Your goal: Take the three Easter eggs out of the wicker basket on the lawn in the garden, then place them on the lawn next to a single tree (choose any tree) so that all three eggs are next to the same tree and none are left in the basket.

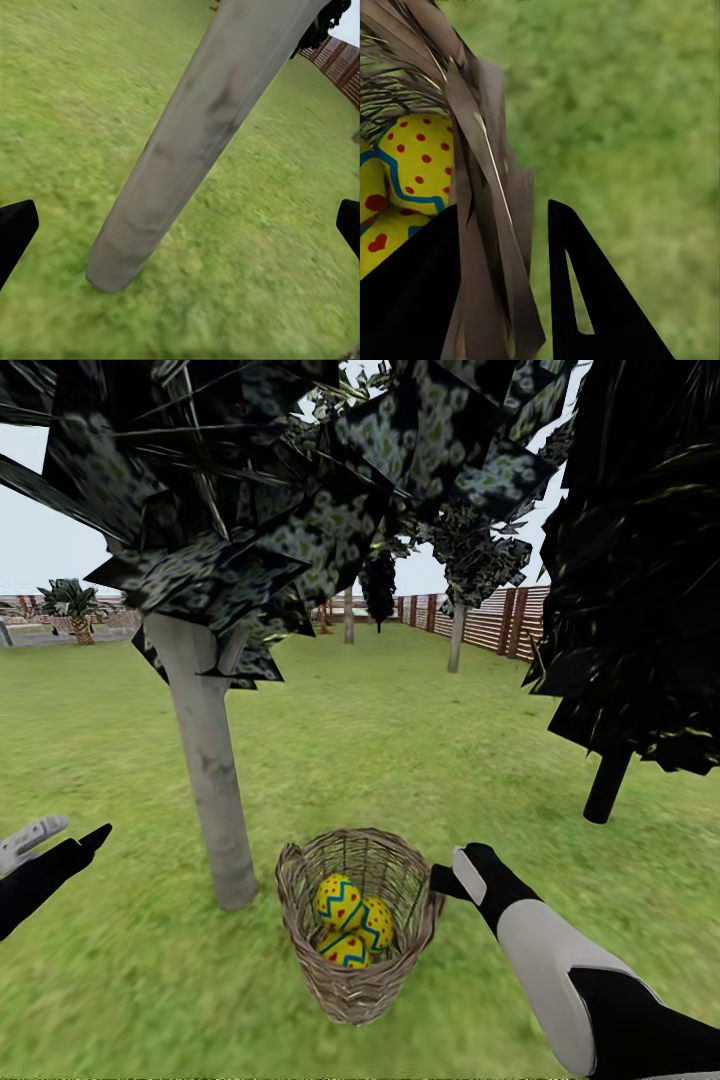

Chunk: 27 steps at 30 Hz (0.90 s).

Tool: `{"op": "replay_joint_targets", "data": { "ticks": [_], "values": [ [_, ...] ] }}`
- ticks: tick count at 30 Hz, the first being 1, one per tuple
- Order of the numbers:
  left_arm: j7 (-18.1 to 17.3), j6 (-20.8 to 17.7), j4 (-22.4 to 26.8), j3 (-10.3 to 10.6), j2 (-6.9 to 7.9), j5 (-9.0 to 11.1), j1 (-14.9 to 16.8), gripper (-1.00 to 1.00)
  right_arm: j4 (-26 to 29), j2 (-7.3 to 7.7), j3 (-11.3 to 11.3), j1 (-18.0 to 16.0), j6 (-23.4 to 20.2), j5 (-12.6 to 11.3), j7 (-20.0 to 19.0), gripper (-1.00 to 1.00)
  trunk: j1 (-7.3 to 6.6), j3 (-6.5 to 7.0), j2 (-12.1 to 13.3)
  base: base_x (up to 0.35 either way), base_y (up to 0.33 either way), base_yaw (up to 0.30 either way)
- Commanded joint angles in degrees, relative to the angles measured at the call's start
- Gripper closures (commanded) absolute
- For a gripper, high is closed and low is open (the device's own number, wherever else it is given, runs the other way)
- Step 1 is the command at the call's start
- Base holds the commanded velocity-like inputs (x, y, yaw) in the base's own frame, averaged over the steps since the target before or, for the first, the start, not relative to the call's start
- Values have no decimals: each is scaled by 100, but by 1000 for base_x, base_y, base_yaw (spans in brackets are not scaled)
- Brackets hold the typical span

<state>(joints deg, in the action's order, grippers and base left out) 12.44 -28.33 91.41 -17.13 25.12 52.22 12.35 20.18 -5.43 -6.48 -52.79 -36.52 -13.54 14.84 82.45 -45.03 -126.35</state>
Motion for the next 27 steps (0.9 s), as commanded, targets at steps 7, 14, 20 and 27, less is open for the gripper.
{"op": "replay_joint_targets", "data": {
  "ticks": [7, 14, 20, 27],
  "values": [
    [48, -23, 8, -1, 1, 61, 4, -100, 12, 180, -285, -4, -4, -96, 52, 100, 153, -132, -285, 0, 0, 0],
    [48, -23, 8, -1, 1, 61, 4, -100, 4, 196, -301, -4, -4, -96, 170, 100, 307, -258, -566, 0, 0, 0],
    [48, -23, 8, -1, 1, 61, 4, -100, 4, 200, -301, -4, -4, -96, 210, 100, 439, -366, -807, 0, 0, 0],
    [48, -23, 8, -1, 1, 61, 4, -100, 4, 200, -301, -4, -4, -96, 218, 100, 593, -491, -1088, 0, 0, 0]
  ]
}}
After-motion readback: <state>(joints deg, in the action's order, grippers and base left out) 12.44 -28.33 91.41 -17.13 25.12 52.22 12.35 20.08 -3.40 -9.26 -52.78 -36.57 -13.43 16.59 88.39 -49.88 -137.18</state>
